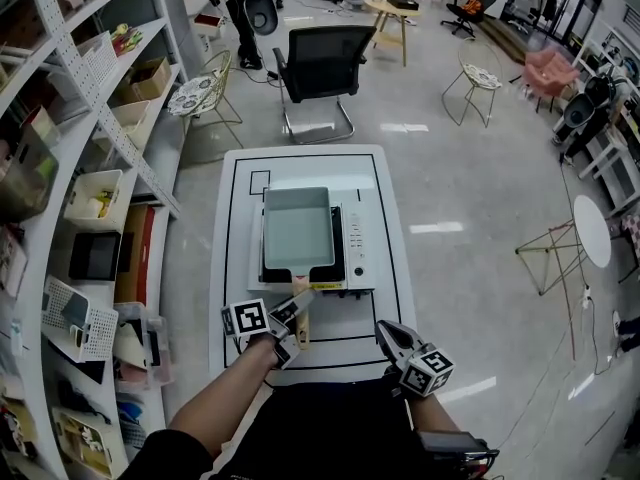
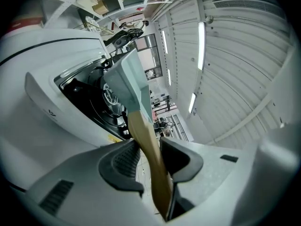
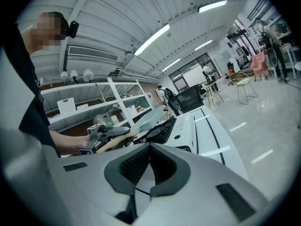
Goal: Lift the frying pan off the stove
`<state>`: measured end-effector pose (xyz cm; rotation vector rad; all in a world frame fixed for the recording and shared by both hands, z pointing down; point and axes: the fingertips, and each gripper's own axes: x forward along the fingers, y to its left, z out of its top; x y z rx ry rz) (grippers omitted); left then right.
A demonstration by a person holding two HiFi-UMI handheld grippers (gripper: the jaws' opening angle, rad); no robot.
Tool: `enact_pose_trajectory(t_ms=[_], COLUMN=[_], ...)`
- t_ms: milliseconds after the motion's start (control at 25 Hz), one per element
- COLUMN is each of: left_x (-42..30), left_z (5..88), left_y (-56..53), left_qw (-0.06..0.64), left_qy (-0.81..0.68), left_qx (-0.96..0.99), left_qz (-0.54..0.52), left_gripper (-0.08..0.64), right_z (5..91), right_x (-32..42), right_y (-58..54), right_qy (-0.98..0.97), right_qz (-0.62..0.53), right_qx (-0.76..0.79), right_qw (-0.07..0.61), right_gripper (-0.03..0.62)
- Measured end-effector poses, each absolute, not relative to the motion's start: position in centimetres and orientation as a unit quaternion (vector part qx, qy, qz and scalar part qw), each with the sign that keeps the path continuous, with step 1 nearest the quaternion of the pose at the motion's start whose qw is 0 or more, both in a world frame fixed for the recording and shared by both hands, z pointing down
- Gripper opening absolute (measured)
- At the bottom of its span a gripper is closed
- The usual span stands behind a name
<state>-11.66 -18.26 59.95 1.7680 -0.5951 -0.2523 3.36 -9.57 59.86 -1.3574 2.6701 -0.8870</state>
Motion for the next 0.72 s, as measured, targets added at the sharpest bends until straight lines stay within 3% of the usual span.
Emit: enact_pose_trajectory(t_ms=[720], left_x=[-14.7], left_z=[60.3], left_y=[-17.4], left_qw=[0.561], left_qy=[-0.305], left_qx=[0.762], left_qz=[-0.103], left_gripper=[0.138], right_z=[59.7], right_x=[1.3], right_y=[-10.3], right_qy=[0.878], right_qz=[-0.281], right_qx=[-0.388], right_qw=[0.012], right_gripper=[0.026])
